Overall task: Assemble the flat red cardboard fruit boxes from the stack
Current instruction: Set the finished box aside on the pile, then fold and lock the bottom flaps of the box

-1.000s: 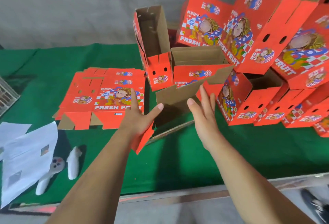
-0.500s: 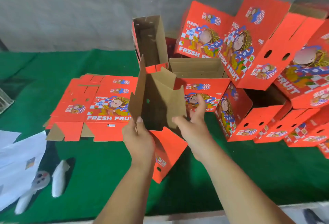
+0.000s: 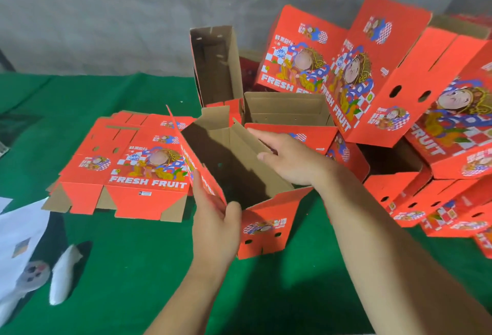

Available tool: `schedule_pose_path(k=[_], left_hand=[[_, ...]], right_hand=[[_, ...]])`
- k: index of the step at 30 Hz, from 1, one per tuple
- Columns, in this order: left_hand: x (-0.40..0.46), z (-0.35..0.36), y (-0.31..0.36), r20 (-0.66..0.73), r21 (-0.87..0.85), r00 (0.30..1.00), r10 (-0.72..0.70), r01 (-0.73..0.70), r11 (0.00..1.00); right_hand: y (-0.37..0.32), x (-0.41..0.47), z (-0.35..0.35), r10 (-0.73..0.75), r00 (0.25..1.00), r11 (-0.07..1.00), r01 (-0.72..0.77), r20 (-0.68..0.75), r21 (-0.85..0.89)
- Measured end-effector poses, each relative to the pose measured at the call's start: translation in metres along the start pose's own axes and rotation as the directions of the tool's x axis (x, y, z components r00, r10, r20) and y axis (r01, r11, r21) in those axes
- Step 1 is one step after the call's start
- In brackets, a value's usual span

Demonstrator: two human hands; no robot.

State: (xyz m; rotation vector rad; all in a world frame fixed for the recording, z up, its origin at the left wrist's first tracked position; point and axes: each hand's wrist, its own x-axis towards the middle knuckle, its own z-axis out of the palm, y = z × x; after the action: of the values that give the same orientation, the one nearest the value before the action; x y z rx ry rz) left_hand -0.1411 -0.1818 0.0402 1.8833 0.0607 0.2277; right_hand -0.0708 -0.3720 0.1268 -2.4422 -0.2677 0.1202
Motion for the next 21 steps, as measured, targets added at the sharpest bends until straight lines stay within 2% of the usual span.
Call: schedule_pose_path(k=[5,7,9,10,12,14,15,18,21], left_hand=[[-0.017,0.016,0.006,0.186,0.011,0.970,0.156,-0.161,0.987],[-0.014,0.019,0.004,0.280,-0.053,0.936,0.212,-0.206,0.977],[0.003,0.013,0.004,0.330,-0.109,0.905,0.269,-0.247,0.963],[0.015,0.006,0.003,0.299,-0.117,0.908,0.295,-0.272,0.955],[0.045,-0.012,-0.004,0.092,-0.017,0.940,0.329,-0.329,0.944],[0.075,-0.030,-0.010,-0.130,0.197,0.947,0.294,-0.266,0.944],[0.088,-0.040,-0.012,-0.176,0.282,0.948,0.265,-0.209,0.936],[0.110,-0.056,-0.016,-0.060,0.407,0.990,0.125,-0.090,0.909],[0.115,-0.060,-0.011,0.056,0.303,0.995,0.079,-0.092,0.948]], right_hand=[[-0.009,0.028,-0.021,-0.001,0.984,0.946,0.058,0.176,-0.320],[-0.016,0.034,-0.020,-0.005,0.982,0.924,0.077,0.191,-0.376],[-0.021,0.037,-0.022,-0.042,0.983,0.934,0.103,0.180,-0.342],[-0.023,0.038,-0.024,-0.060,0.984,0.944,0.111,0.169,-0.312],[-0.026,0.040,-0.027,-0.084,0.984,0.947,0.127,0.156,-0.295],[-0.027,0.043,-0.029,-0.102,0.983,0.943,0.145,0.154,-0.300],[-0.028,0.044,-0.028,-0.107,0.983,0.943,0.148,0.150,-0.299],[-0.027,0.048,-0.031,-0.099,0.992,0.962,0.117,0.084,-0.248],[-0.020,0.050,-0.034,-0.082,0.994,0.970,0.097,0.078,-0.224]])
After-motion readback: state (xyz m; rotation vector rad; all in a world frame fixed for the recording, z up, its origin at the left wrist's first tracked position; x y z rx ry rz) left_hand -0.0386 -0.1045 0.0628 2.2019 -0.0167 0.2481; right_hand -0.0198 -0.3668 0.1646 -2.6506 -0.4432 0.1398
